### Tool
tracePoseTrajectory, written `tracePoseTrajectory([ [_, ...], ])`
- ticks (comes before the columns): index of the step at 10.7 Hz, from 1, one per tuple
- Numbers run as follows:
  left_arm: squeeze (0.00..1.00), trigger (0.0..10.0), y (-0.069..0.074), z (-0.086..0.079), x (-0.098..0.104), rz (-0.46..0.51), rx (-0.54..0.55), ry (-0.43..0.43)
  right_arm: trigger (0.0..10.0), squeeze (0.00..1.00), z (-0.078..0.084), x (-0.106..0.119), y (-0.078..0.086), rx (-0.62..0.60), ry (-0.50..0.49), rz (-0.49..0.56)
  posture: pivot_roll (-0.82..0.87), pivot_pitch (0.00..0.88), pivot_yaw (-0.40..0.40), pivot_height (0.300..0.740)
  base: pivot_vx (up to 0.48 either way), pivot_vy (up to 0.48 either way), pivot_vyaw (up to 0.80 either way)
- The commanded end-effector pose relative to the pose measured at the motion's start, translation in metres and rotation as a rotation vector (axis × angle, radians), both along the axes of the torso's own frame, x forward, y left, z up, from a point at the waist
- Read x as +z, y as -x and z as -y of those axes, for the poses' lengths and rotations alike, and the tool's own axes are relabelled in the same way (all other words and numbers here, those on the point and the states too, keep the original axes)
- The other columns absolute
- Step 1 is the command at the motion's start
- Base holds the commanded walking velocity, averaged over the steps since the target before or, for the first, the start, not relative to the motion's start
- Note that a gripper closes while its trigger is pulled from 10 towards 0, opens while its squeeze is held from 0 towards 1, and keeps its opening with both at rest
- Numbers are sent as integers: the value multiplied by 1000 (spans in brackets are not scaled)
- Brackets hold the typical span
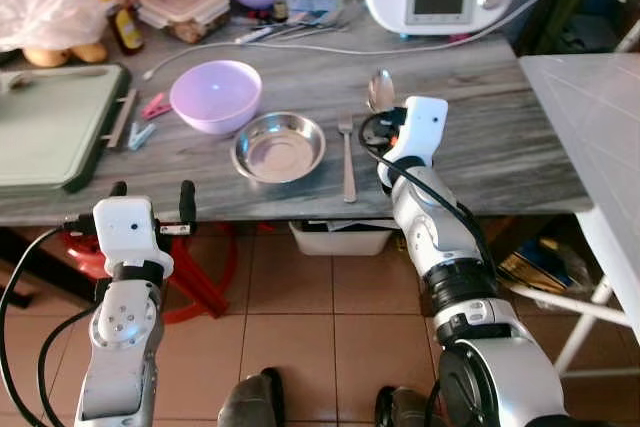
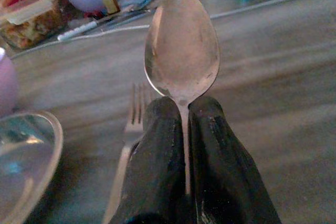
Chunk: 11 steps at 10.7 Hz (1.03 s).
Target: Setting the table
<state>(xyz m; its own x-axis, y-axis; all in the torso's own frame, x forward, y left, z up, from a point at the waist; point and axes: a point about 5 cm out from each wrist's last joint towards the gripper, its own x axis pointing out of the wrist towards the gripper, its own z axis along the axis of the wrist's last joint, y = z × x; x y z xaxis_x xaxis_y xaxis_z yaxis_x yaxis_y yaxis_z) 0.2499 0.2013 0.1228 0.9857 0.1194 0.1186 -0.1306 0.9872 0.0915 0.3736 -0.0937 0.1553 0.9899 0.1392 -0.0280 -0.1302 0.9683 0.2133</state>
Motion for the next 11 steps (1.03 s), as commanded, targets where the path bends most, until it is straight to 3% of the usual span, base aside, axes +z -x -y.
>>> tracePoseTrajectory([
  [1, 0, 10000, 3, 1, 0, -11, -6, -1, 10000, 0, -4, -5, 1, 5, 4, -34, 83, 184, 56, 740, 0, 0, 0],
  [11, 0, 10000, 7, 6, -3, -39, -42, 8, 10000, 0, -23, -26, 2, 62, -33, -178, 92, 210, 57, 740, 0, 0, 0],
])
